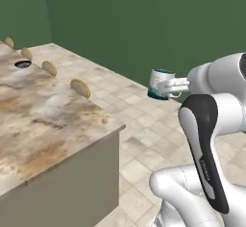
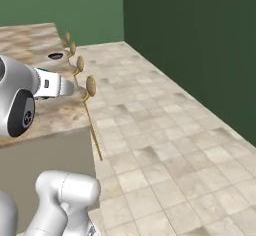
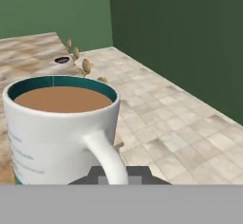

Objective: Pick the cup of tea, navigate to the dining table, and place it on the saucer.

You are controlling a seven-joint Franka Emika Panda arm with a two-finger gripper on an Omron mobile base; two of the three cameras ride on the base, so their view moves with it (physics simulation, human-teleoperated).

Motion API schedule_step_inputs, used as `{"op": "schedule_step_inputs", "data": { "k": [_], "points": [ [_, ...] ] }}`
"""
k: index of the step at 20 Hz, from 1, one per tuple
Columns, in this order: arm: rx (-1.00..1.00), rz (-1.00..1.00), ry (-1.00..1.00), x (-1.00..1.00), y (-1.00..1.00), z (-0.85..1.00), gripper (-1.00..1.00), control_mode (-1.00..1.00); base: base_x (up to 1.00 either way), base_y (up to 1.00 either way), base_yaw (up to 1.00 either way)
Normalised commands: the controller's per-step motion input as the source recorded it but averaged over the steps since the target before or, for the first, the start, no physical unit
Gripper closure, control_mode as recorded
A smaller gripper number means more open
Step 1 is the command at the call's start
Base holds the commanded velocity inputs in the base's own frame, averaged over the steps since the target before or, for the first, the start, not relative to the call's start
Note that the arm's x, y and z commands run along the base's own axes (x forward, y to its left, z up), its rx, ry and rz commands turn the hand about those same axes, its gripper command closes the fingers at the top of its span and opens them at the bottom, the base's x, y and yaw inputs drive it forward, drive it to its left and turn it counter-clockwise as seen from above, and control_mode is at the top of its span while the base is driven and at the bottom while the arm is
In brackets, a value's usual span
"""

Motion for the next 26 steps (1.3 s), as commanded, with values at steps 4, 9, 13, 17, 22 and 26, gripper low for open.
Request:
{"op": "schedule_step_inputs", "data": {
  "k": [4,9,13,17,22,26],
  "points": [
    [0.0,0.0,0.0,0.0,0.0,0.0,1.0,1.0,0.54,-1.0,0.3],
    [0.0,0.0,0.0,0.0,0.0,0.0,1.0,1.0,0.63,-1.0,0.32],
    [0.0,0.0,0.0,0.0,0.0,0.0,1.0,1.0,0.72,-1.0,0.35],
    [0.0,0.0,0.0,0.0,0.0,0.0,1.0,1.0,0.8,-1.0,0.39],
    [0.0,0.0,0.0,0.0,0.0,0.0,1.0,1.0,0.92,-0.99,0.44],
    [0.0,0.0,0.0,0.0,0.0,0.0,1.0,1.0,0.98,-0.92,0.49]
  ]
}}
